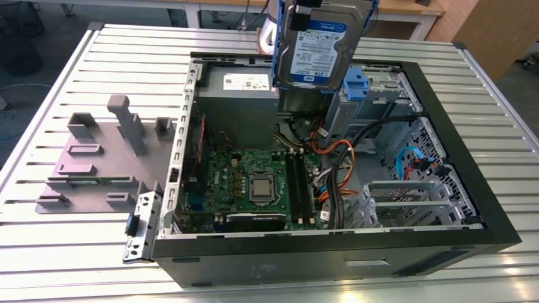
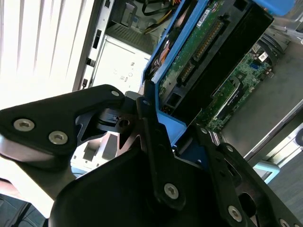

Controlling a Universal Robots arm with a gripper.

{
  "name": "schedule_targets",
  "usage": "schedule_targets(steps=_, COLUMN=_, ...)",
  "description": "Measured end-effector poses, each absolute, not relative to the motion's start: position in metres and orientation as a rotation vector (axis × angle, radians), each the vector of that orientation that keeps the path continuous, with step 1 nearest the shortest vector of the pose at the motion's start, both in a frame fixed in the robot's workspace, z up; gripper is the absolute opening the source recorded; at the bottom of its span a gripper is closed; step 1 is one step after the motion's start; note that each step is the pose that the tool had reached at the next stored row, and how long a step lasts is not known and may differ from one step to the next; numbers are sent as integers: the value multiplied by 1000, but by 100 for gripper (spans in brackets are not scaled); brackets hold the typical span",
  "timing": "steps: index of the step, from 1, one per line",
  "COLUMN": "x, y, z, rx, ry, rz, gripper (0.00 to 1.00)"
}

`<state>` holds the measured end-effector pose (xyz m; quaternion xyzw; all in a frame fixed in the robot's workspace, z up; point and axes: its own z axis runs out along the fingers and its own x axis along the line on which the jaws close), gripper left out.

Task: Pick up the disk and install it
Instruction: 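Pick up the disk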

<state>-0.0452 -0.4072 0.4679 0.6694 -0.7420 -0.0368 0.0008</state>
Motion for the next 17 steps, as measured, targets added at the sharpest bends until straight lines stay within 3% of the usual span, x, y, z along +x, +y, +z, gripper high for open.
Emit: schedule_targets(steps=17, x=-45, y=-415, z=468, rx=2102, ry=-2330, rz=-116, gripper=37)
